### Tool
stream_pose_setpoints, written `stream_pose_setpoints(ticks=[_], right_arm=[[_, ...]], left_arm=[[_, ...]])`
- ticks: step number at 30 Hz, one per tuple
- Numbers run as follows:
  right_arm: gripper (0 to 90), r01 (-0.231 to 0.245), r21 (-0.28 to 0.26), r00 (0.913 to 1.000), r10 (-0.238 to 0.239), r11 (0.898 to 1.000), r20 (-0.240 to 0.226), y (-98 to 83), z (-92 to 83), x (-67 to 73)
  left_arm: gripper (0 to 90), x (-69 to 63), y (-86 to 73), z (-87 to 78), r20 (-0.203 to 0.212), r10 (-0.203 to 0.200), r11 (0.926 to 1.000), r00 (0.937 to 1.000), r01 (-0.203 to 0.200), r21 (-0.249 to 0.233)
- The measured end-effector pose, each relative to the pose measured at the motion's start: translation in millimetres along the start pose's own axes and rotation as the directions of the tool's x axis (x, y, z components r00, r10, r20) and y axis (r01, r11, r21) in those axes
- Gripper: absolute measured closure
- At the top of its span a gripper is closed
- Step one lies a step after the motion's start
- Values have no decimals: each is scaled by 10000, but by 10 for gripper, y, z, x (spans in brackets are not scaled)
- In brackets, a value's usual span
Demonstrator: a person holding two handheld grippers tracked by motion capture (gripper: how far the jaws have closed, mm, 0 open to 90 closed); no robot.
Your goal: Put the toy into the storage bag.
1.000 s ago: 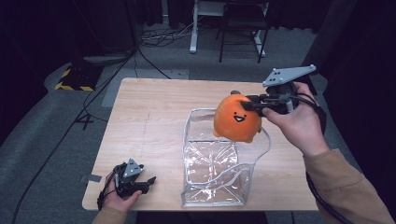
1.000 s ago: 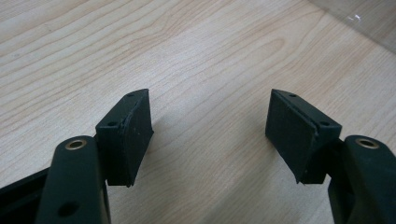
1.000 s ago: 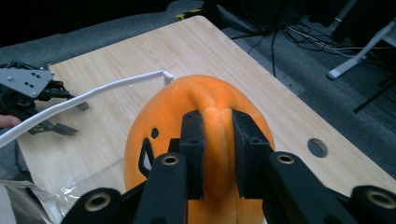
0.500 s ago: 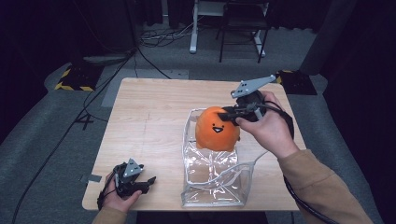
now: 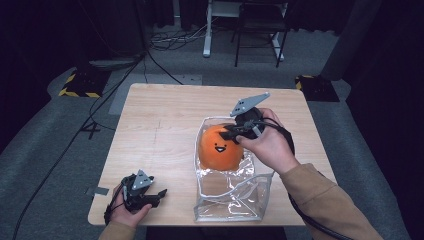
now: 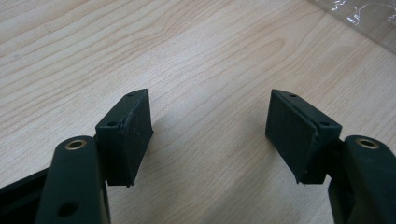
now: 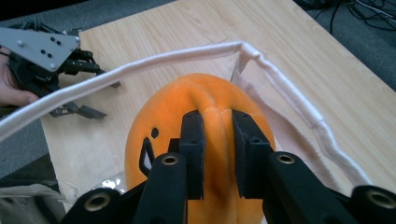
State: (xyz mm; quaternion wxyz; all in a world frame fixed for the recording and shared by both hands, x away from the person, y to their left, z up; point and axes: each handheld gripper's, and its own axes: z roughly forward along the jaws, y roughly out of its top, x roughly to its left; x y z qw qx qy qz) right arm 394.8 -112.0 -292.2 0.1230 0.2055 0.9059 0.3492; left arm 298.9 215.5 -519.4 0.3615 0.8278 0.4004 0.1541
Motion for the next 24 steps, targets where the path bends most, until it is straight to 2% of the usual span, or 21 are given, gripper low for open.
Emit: stream_pose_setpoints(ticks=[15, 24], right_arm=[[756, -2, 924, 9997, 24, 9957, -236, -142, 348, 13], [745, 41, 1371, 9995, 1, 9906, -306, -178, 489, 18]], left_arm=[[319, 0, 0, 0, -4, 2, 10000, 10000, -2, 5], [319, 0, 0, 0, -14, 12, 10000, 10000, -12, 0]])
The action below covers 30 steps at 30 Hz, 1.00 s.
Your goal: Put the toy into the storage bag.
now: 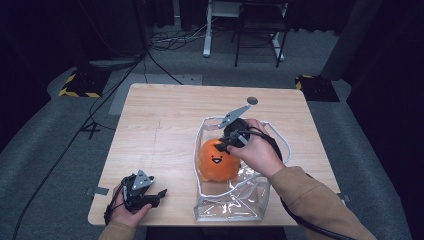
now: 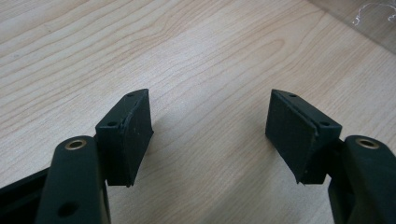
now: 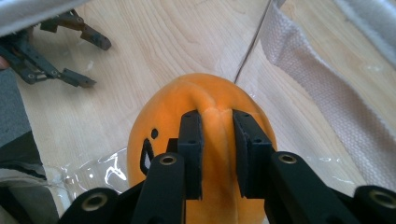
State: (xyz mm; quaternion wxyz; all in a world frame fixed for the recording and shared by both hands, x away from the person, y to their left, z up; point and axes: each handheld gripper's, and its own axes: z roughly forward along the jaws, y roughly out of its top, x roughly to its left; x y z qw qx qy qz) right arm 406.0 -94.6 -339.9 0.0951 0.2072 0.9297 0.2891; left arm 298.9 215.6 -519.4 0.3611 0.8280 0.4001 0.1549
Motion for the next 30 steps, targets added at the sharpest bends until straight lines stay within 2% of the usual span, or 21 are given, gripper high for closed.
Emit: stream_pose_setpoints(ticks=[15, 24, 30], right_arm=[[721, 1, 703, 9998, 15, 9975, -223, -45, 211, -14], [706, -5, 987, 9997, 30, 9951, -257, -49, 241, -18], [663, -159, 1023, 9994, 189, 9946, -278, -83, 230, -33]], left_arm=[[319, -2, -1, 0, 3, -17, 10000, 10000, 17, 1], [319, -1, 0, 0, 5, -15, 10000, 10000, 15, 6], [319, -1, 0, 0, 5, -14, 10000, 10000, 14, 6]])
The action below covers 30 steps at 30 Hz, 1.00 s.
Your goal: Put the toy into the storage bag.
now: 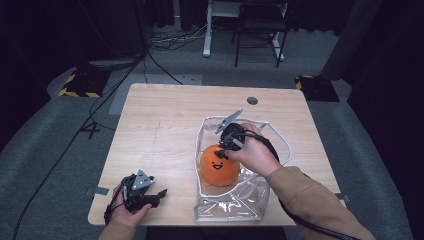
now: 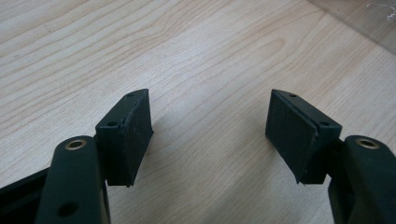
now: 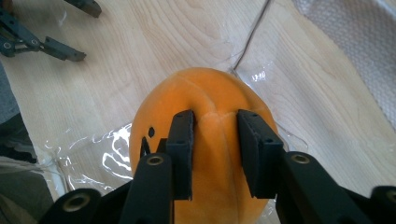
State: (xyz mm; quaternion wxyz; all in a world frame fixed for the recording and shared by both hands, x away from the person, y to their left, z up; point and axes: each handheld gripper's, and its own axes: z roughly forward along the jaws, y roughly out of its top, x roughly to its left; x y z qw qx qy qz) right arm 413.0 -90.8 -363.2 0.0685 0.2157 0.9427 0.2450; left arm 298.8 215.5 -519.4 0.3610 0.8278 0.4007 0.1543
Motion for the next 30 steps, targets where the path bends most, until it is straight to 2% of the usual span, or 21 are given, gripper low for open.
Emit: stream_pose_setpoints(ticks=[12, 19, 30], right_arm=[[562, -160, 77, 9998, 159, 9998, 110, -60, -38, 22], [434, -388, -83, 9991, 389, 9992, 147, -93, -60, 18], [422, -505, -547, 9980, 525, 9972, 356, -131, -191, 10]], left_arm=[[319, 0, 0, 1, 4, -1, 10000, 10000, 1, -6], [319, 1, 0, 1, 7, 3, 10000, 10000, -3, -6], [319, 1, 0, 0, 5, 16, 10000, 10000, -16, 6]])
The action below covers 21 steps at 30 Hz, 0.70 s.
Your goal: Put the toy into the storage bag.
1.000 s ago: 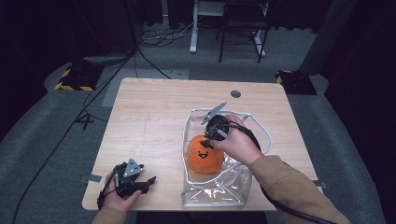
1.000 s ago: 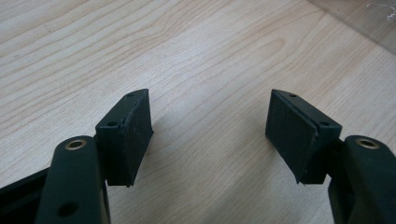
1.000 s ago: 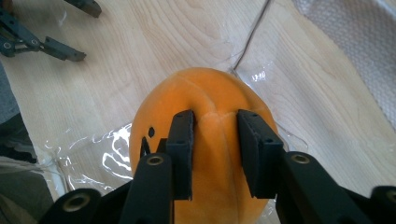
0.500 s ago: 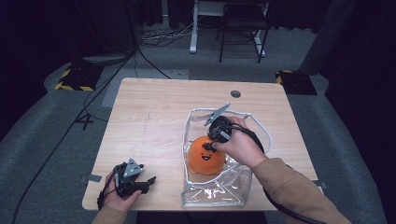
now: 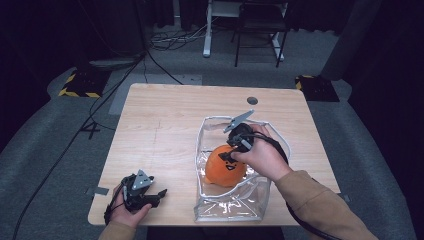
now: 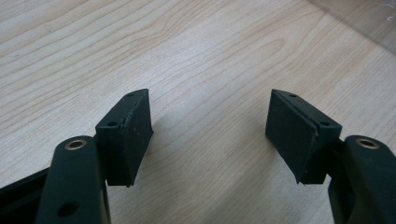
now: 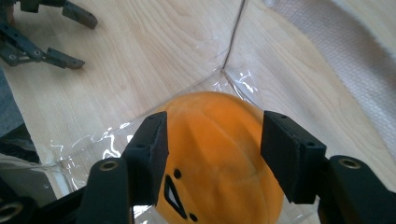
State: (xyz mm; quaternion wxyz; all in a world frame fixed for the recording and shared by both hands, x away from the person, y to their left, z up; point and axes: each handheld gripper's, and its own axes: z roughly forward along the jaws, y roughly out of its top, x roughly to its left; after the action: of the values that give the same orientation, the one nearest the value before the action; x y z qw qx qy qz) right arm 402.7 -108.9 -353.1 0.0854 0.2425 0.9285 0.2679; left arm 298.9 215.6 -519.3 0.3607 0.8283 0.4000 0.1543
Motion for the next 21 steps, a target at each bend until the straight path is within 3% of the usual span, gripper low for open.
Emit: stream_pose_setpoints(ticks=[12, 21], right_arm=[[429, 72, -782, 9994, -45, 9969, 350, -8, -271, -11], [436, 189, -1285, 9986, -124, 9915, 516, 11, -591, 31]], left_arm=[[319, 1, 0, 0, 5, 9, 10000, 10000, -9, 5], [319, 1, 0, 0, 6, 7, 10000, 10000, -7, 3]])
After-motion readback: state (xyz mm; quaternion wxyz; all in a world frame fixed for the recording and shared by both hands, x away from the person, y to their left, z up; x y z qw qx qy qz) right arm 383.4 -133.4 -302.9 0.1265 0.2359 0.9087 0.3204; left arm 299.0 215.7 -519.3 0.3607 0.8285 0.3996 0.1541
